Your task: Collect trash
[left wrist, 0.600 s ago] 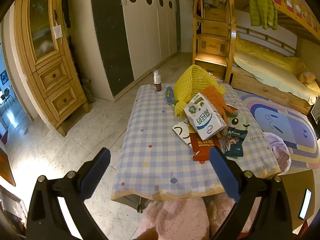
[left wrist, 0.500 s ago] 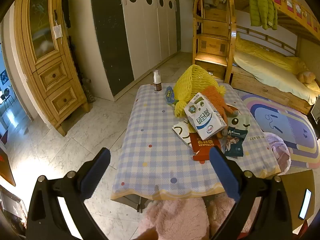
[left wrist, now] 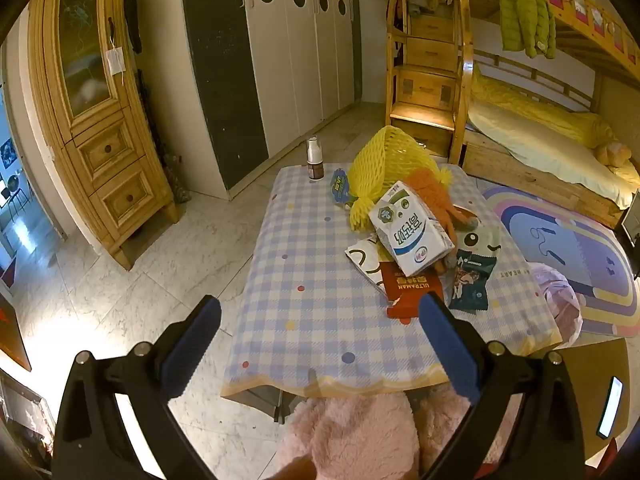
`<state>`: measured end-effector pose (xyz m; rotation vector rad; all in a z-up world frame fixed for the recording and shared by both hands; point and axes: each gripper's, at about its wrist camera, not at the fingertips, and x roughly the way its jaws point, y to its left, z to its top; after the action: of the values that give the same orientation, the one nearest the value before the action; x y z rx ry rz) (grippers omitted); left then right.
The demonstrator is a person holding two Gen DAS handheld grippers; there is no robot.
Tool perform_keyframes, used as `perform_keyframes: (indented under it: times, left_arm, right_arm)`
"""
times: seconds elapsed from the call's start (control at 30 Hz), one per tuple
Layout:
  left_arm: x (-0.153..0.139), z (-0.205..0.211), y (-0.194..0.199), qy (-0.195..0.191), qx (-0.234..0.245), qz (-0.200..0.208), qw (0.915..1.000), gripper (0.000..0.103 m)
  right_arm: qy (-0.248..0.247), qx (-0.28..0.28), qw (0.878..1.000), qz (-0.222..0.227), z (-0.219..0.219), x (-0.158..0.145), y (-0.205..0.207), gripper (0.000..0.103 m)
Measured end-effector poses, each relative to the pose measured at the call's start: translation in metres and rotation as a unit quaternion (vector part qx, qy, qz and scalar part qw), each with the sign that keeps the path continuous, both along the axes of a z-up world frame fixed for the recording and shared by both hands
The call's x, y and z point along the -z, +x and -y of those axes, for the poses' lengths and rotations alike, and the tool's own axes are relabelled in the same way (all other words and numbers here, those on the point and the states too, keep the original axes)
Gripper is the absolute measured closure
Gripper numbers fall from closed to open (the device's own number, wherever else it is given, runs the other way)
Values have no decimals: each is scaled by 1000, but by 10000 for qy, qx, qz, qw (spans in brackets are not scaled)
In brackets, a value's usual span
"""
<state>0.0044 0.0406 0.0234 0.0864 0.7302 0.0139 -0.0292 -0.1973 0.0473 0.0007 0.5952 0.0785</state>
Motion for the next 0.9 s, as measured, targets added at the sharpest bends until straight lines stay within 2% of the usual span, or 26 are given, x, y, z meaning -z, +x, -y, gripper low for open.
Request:
perform_keyframes:
  times: [0.67,0.9]
  left_arm:
    - [0,0,0,0,7,-24,10000,7]
    - [8,0,-1,51,-4,-66,10000,7]
  right_arm:
    - [-13,3,10000,-15,-1,-1,-1,5]
    - [-3,81,10000,-42,4,-2,2,5]
